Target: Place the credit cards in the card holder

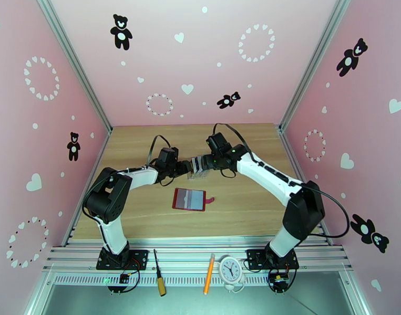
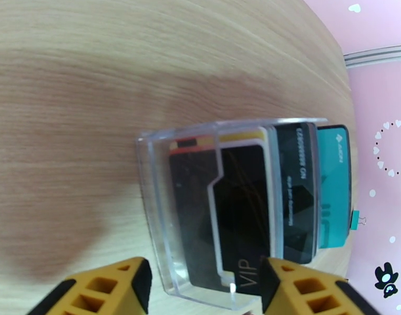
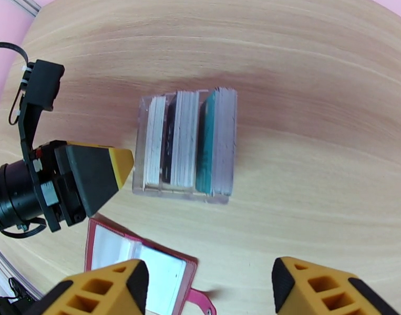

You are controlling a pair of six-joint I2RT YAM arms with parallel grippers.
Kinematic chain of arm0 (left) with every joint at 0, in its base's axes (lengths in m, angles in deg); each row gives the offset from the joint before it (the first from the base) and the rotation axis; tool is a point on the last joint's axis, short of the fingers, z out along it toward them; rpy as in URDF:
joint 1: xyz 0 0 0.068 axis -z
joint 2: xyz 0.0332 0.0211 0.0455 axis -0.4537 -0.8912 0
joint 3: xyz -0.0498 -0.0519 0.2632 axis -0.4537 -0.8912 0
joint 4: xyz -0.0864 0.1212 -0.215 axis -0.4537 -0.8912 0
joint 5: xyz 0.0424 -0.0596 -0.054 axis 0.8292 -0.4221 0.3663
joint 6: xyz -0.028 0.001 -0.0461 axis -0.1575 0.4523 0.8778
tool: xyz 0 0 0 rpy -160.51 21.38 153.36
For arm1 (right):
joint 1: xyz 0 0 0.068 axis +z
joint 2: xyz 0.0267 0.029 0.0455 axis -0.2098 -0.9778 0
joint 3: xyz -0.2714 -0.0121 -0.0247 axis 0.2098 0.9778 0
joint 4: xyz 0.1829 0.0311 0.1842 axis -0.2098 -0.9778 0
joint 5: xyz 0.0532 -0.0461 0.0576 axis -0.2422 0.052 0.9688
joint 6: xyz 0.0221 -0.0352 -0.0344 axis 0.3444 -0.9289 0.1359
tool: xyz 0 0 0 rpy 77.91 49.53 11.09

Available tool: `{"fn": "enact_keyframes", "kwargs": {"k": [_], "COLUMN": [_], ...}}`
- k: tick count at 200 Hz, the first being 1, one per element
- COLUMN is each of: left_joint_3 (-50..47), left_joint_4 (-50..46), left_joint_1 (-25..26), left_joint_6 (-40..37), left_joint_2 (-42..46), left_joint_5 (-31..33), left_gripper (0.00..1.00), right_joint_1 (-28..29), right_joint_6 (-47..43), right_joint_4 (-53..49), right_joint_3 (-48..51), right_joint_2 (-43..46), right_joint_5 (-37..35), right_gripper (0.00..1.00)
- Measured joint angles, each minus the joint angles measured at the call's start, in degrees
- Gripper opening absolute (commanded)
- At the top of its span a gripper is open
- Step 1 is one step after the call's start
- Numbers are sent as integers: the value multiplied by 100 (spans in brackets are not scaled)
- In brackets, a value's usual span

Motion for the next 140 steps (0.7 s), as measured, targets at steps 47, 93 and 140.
{"fn": "enact_keyframes", "kwargs": {"k": [47,93,140], "left_joint_3": [66,151,238], "left_joint_4": [26,85,15], "left_joint_1": [-37,-52,-59], "left_joint_6": [-2,2,-2], "left_joint_2": [-205,-411,-461], "left_joint_5": [-103,-205,-280], "left_gripper": [57,56,46], "right_joint_1": [-50,-138,-146], "right_joint_6": [-140,-264,-363], "right_joint_4": [-103,-214,-258], "right_joint_3": [-396,-706,-946], "right_joint_2": [-417,-848,-1252], "right_joint_5": [127,214,258], "right_gripper": [66,67,65]}}
